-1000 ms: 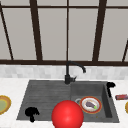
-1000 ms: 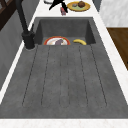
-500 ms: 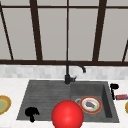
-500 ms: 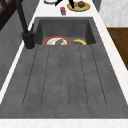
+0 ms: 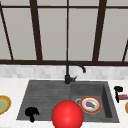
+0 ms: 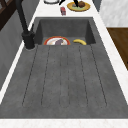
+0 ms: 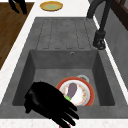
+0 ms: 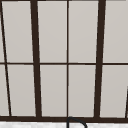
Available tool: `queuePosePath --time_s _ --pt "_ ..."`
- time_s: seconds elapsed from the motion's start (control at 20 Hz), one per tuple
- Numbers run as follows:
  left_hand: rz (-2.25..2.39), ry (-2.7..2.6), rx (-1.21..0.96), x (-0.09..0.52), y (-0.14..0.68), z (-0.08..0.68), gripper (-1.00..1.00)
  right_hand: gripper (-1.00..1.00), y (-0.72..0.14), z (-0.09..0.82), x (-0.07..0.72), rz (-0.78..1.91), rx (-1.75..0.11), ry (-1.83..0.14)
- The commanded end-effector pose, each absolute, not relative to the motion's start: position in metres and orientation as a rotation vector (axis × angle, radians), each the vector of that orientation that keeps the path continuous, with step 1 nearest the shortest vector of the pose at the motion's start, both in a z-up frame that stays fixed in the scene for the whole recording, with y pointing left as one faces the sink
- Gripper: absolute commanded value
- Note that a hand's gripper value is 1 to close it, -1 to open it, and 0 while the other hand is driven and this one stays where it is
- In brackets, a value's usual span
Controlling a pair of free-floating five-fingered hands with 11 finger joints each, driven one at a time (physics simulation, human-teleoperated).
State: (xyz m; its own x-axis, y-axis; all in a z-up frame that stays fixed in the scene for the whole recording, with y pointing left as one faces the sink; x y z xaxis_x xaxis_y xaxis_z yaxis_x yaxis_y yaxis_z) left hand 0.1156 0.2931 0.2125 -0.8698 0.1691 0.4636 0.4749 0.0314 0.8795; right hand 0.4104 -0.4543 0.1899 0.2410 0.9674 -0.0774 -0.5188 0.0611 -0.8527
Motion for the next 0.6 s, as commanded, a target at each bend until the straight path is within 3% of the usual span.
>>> queuePosePath --time_s 0.0,0.55 --pt "-1.926 -2.075 -0.665 0.116 0.293 0.213 0.00 -1.00 -0.471 0.185 0.414 1.288 -0.902 -0.650" --pt "-1.926 -2.075 -0.665 0.116 0.293 0.213 0.00 -1.00 -0.514 0.131 0.453 1.307 -0.888 -0.674"
